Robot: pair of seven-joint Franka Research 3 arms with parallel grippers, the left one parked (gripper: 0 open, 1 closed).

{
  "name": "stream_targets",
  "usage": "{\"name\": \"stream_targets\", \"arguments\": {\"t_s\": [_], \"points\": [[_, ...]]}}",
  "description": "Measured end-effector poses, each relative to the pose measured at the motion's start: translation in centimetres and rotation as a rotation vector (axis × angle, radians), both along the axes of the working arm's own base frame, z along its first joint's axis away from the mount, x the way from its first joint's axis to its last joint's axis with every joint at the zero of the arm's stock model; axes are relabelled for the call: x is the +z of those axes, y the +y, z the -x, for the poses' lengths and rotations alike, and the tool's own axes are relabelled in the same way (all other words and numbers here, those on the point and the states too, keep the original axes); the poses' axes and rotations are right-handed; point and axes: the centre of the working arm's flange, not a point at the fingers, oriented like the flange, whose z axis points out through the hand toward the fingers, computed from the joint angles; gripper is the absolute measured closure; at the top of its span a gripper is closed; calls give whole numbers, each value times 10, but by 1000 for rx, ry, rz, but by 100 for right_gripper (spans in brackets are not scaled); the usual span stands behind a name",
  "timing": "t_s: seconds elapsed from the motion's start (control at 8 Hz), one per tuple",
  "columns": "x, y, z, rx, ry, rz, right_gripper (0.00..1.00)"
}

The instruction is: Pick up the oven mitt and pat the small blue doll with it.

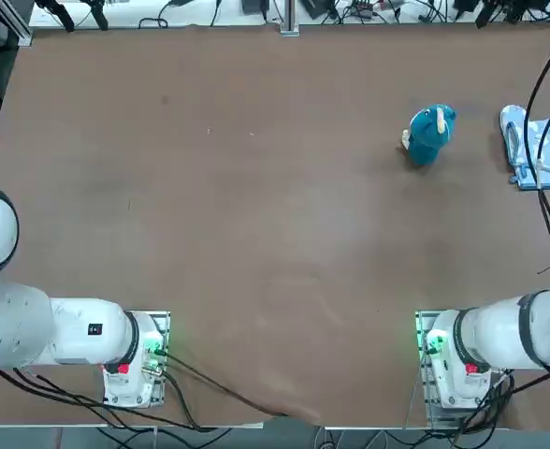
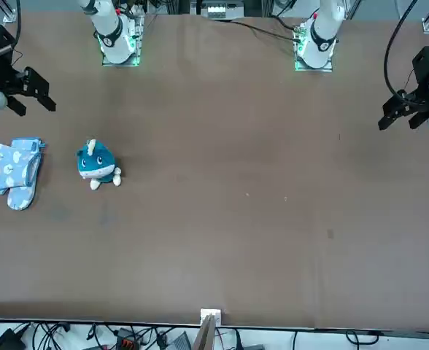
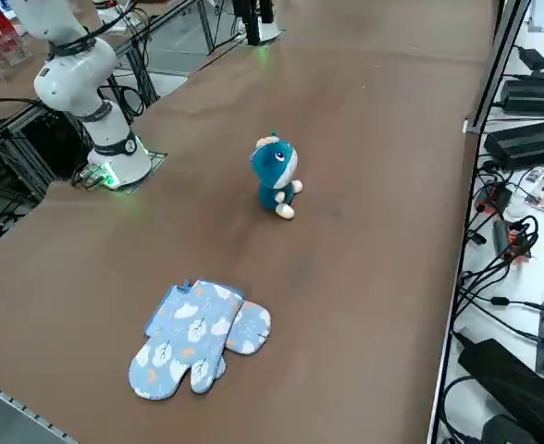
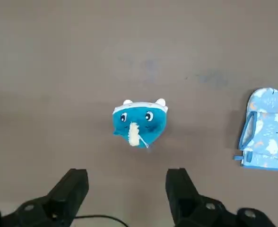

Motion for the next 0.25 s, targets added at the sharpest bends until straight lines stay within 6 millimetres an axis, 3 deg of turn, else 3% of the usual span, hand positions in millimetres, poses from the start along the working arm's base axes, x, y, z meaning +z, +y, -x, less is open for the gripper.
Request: {"name": "stream_targets", "arguments": {"t_s": [0.25], "points": [[1, -7, 0, -9, -3, -5, 0]]}}
